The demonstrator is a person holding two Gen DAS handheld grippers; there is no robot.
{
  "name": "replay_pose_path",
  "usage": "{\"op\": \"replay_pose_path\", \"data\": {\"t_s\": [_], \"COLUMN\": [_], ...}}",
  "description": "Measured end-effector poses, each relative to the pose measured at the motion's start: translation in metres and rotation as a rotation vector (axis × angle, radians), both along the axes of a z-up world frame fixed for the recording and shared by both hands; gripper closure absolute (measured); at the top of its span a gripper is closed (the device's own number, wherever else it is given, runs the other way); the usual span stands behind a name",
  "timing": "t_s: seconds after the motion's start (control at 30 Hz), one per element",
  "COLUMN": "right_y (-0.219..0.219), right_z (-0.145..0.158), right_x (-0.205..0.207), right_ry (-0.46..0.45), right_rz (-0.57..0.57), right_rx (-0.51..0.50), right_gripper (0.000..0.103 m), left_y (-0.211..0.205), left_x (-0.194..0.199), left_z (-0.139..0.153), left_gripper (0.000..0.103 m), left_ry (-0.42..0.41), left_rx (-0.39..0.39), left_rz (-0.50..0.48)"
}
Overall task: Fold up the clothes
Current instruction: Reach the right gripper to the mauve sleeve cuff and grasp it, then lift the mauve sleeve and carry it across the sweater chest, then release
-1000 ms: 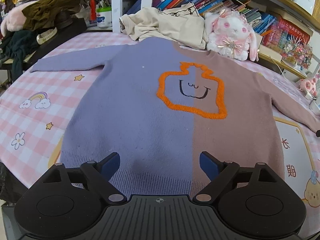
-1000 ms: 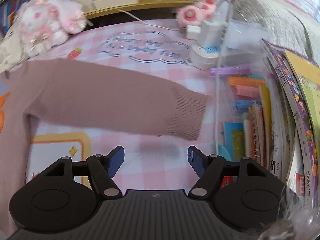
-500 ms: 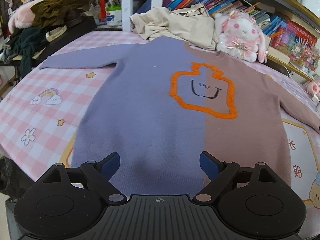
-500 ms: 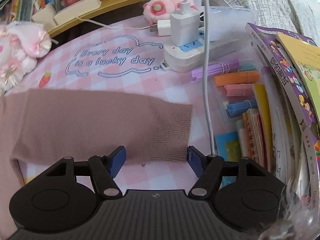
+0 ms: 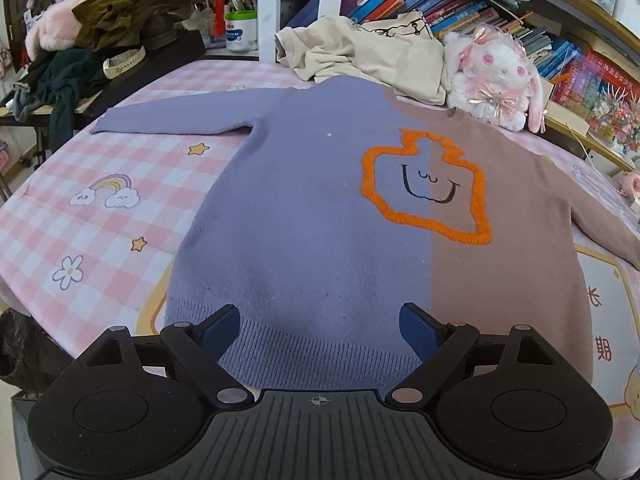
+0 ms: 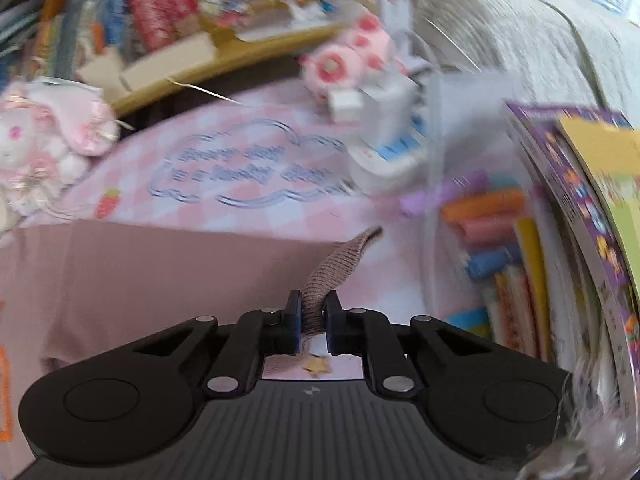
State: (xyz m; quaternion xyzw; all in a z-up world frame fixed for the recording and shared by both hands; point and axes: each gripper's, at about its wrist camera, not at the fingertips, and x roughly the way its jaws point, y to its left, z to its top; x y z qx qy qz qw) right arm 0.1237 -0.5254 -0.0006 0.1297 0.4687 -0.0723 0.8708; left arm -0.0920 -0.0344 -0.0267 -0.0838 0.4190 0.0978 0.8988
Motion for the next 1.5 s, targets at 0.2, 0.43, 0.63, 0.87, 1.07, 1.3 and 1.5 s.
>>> {"op": "replay_pose_path", "data": {"t_s": [0.2, 0.43, 0.63, 0.87, 1.07, 1.3, 1.5], "right_y": [0.032, 0.109, 0.194, 0.3, 0.37, 0.411, 0.426], "right_z": [0.027, 0.072, 0.105, 0.115, 0.1, 0.071, 0.047], "right_x": [0.006, 0.02, 0.044, 0.059, 0.063, 0.067, 0.071], "right_ry": [-0.09, -0.237, -0.303, -0.335, -0.316, -0.261, -0.208], "right_rz": [0.086, 0.237, 0.366, 0.498, 0.547, 0.553, 0.539], "right_rx": [0.033, 0.088, 0.128, 0.105, 0.072, 0.043, 0.012], "right_gripper": [0.092, 0.093, 0.093, 0.093, 0.093, 0.093, 0.092], "left_y": [0.008, 0.02, 0.031, 0.051, 0.068, 0.087, 0.1], "left_x": [0.001, -0.002, -0.007, -0.014, -0.017, -0.018, -0.02], "left_z": [0.0, 0.006, 0.013, 0.02, 0.022, 0.019, 0.017], "left_gripper": [0.014, 0.014, 0.014, 0.014, 0.014, 0.014, 0.014], "left_ry": [-0.012, -0.035, -0.06, -0.084, -0.082, -0.07, -0.059], "left_rx": [-0.007, 0.005, 0.024, 0.057, 0.091, 0.104, 0.102], "left_rz": [-0.008, -0.036, -0.1, -0.164, -0.208, -0.226, -0.227]}}
